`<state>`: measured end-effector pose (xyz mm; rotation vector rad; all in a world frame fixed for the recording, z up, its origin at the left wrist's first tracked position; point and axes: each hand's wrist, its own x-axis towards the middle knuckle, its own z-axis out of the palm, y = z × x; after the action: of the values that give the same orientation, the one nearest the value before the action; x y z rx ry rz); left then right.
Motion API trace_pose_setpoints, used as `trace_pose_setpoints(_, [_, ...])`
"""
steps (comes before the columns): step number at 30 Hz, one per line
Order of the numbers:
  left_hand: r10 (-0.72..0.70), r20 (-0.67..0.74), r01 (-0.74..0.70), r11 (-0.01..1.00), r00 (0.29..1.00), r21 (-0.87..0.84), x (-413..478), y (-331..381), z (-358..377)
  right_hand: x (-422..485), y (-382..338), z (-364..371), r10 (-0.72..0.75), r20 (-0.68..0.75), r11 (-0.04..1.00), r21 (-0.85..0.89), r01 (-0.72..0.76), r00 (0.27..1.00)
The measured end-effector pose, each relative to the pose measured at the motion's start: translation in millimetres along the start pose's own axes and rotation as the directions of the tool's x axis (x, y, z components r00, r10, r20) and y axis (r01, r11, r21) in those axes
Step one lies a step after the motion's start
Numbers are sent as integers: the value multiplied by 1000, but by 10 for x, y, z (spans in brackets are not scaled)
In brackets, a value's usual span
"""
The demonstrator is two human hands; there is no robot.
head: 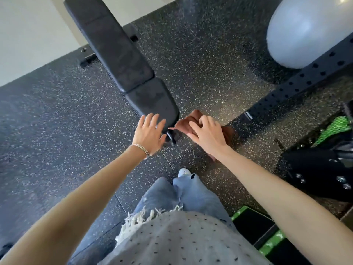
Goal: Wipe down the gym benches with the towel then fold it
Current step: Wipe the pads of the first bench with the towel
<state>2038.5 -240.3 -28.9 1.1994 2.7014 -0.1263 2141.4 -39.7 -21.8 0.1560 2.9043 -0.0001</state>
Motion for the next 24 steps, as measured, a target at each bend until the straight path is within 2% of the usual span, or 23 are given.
trace_pose_setpoints(6, [-86, 18, 87, 996, 996, -20, 116, -424, 21, 493, -170, -14, -88, 30, 996, -30, 89, 996])
trace_pose_setpoints(10, [-76, 28, 76, 997, 997, -17, 246, -834, 80, 797, -374, -4, -93, 42, 994, -49, 95, 995])
trace_pose_setpoints(19, [119, 134, -120, 993, 984, -6, 635, -2209, 182, 1644, -1356, -50, 64, 61, 998, 18, -65, 996])
trace_pose_setpoints(24, [255, 197, -275, 958, 947, 79, 919, -2747, 152, 1846, -1572, -45, 219, 122, 971, 67, -228, 968])
